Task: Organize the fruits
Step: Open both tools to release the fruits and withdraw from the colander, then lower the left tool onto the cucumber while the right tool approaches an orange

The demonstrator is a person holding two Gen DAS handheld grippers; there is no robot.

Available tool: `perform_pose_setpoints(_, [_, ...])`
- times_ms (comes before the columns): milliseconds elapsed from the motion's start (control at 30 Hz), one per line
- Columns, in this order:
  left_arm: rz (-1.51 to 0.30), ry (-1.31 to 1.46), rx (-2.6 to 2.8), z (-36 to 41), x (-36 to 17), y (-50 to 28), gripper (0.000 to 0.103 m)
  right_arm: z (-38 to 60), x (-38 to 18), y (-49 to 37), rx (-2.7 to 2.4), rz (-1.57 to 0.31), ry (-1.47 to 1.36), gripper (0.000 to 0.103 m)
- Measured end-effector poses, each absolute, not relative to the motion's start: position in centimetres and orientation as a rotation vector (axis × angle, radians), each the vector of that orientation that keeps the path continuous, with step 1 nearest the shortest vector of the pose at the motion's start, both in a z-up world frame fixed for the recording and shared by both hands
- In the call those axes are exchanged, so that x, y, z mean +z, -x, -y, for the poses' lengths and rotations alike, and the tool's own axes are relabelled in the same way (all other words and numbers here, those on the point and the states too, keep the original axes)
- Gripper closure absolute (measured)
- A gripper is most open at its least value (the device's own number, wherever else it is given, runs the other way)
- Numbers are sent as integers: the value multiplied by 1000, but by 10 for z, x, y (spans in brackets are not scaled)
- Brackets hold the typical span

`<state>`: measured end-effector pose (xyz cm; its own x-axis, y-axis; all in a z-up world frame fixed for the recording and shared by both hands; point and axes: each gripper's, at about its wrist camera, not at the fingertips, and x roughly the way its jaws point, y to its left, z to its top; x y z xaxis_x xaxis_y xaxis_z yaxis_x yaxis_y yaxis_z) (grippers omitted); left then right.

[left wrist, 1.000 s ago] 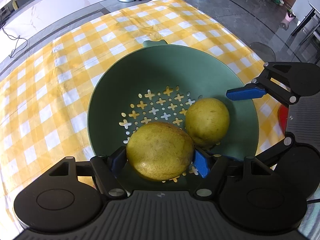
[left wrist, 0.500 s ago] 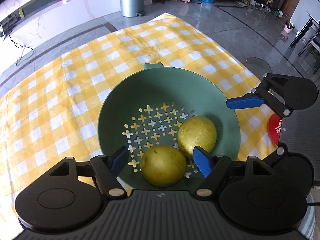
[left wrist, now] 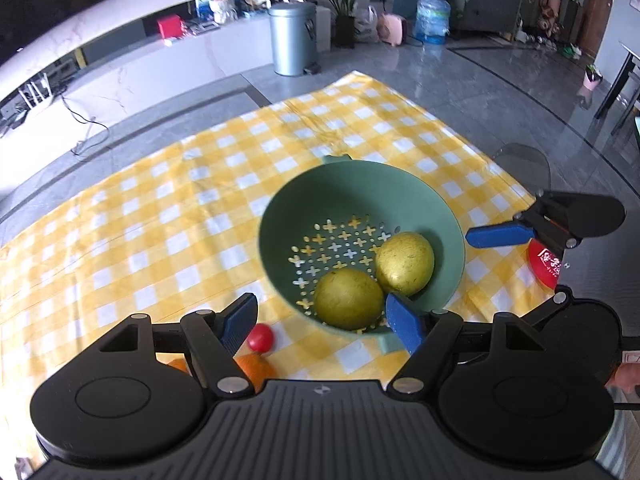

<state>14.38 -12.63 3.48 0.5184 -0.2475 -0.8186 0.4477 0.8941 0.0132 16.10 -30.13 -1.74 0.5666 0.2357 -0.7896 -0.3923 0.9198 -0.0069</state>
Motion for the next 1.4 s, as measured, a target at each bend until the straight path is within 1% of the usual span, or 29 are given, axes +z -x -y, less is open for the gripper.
perform_pose_setpoints(333, [-913, -185, -337, 82, 45, -102, 17, 285, -13, -118, 341, -823, -9, 14])
perform_pose_setpoints(567, [-944, -141, -287, 43, 40, -83, 17, 262, -33, -94, 309, -803, -138, 13])
perform_pose_setpoints(800, [-962, -74, -202, -4, 27, -72, 19, 244, -53, -82, 292, -797, -208, 13])
perform_pose_setpoints(1000, [-976, 30, -98, -36, 12, -75, 23, 230, -64, -83, 299, -774, -194, 13])
perform_pose_setpoints(1233, [-1037, 168, -11, -61, -15, -89, 34, 210, -73, -91, 334, -758, -143, 14])
perform_pose_setpoints(1267, [-1047, 199, 1, -65, -19, -91, 35, 208, -74, -92, 339, -760, -142, 15])
perform_pose_setpoints(1333, [-1057, 267, 20, -71, -28, -95, 37, 204, -78, -96, 350, -769, -143, 22])
perform_pose_setpoints(1400, [-1061, 307, 48, -73, -36, -98, 39, 201, -81, -100, 351, -778, -141, 27])
